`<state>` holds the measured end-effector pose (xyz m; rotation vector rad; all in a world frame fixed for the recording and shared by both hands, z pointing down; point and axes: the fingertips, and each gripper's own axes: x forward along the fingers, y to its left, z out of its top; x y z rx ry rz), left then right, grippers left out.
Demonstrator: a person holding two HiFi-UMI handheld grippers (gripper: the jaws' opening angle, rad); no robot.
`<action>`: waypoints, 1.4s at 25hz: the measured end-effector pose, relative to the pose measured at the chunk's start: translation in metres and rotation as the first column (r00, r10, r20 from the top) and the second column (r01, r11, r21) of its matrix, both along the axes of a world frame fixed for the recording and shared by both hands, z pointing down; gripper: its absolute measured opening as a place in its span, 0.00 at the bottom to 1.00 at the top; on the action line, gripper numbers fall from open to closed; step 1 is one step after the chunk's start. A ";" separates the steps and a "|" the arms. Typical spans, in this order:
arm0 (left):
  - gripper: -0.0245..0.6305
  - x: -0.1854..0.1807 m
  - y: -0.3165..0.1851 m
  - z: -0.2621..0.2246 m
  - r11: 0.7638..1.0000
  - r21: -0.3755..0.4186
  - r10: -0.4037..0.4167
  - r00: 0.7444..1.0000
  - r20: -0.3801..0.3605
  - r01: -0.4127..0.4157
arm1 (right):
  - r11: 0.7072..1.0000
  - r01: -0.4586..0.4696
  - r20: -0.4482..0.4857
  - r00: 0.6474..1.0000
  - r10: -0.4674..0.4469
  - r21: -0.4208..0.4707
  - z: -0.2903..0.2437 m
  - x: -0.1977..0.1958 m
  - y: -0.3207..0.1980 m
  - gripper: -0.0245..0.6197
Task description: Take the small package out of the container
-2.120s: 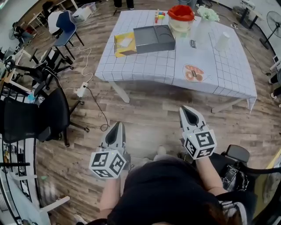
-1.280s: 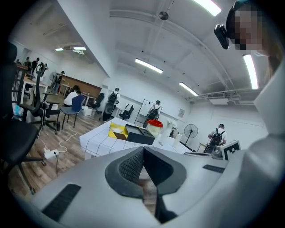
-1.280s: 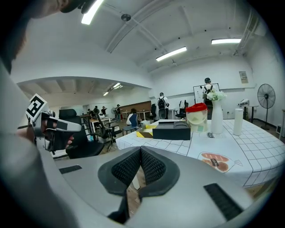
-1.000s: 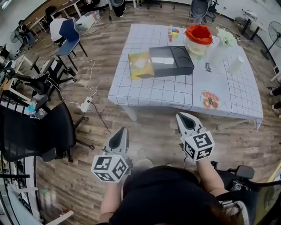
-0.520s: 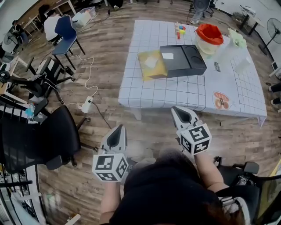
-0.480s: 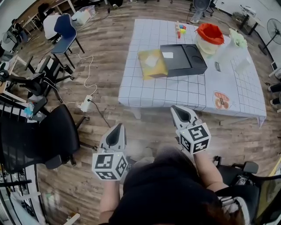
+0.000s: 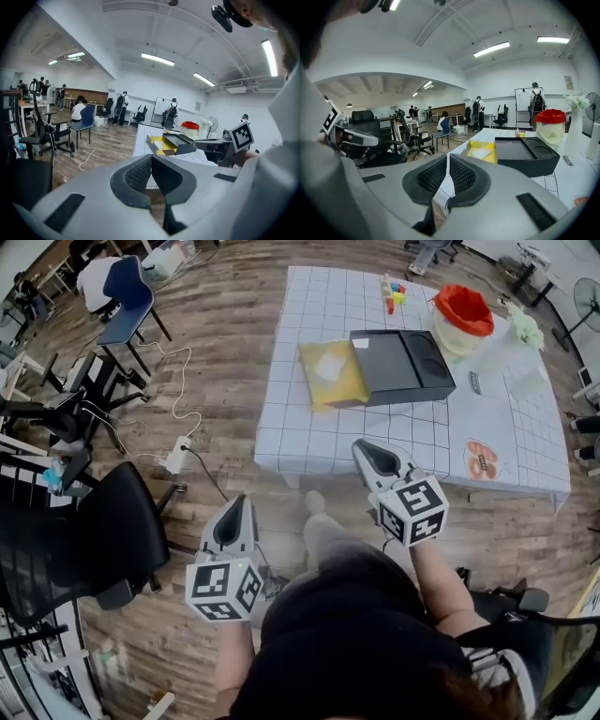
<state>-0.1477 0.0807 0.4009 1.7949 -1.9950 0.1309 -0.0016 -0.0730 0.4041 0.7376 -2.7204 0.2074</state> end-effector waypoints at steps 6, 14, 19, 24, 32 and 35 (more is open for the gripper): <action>0.08 -0.032 -0.054 0.003 1.000 -0.014 0.000 1.000 0.009 0.000 | 0.999 0.042 -0.063 0.997 -0.041 0.020 0.011 -0.039 -0.053 0.15; 0.08 -0.062 -0.129 0.005 0.999 -0.045 0.014 1.000 0.001 -0.013 | 0.991 0.133 -0.232 0.965 -0.124 0.026 0.021 -0.077 -0.112 0.31; 0.08 -0.076 -0.165 0.007 0.998 -0.066 0.020 1.000 0.002 -0.020 | 0.982 0.188 -0.341 0.924 -0.172 0.016 0.030 -0.097 -0.148 0.35; 0.08 -0.083 -0.191 0.019 0.995 -0.099 0.026 1.000 -0.005 -0.027 | 0.970 0.237 -0.431 0.871 -0.234 -0.047 0.056 -0.113 -0.169 0.35; 0.08 -0.092 -0.237 0.038 0.987 -0.152 0.054 0.998 -0.014 -0.055 | 0.949 0.308 -0.584 0.760 -0.285 -0.063 0.096 -0.133 -0.198 0.35; 0.08 -0.097 -0.253 0.043 0.984 -0.167 0.066 0.998 -0.002 -0.066 | 0.936 0.339 -0.607 0.725 -0.326 -0.098 0.110 -0.140 -0.201 0.35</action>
